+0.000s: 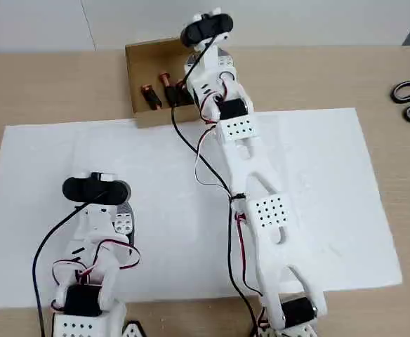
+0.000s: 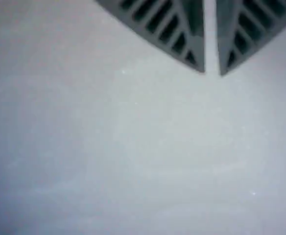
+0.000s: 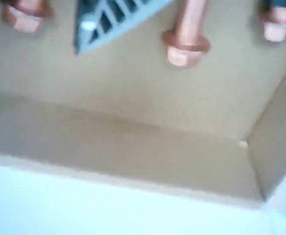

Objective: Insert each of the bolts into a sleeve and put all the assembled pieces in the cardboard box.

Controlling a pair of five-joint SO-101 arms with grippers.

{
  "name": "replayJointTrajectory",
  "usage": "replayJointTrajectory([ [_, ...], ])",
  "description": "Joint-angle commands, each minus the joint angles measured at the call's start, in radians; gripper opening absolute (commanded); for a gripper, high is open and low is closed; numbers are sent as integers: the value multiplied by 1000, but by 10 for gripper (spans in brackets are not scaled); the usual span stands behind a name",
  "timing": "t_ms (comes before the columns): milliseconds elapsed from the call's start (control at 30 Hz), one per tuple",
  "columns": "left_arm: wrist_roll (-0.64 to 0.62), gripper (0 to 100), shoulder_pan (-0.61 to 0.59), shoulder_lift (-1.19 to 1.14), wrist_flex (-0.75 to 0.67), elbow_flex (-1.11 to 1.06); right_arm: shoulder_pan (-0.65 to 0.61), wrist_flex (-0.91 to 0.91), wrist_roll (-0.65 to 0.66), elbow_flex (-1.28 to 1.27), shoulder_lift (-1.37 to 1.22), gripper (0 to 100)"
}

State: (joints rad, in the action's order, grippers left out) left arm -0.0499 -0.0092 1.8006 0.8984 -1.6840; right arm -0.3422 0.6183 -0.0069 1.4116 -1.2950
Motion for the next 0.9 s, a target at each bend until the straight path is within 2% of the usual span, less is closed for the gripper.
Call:
replayJointTrajectory([
  [0,5,6,-5,17,5,5,-4,202,-12,209,30,223],
  [167,5,6,-35,17,5,5,8,466,-12,273,68,223],
  [400,5,6,-69,17,5,5,16,843,-14,270,298,224],
  [633,5,6,-60,17,5,5,18,1046,-14,270,441,224],
  [867,5,6,-64,17,5,5,45,1059,-8,270,582,206],
])
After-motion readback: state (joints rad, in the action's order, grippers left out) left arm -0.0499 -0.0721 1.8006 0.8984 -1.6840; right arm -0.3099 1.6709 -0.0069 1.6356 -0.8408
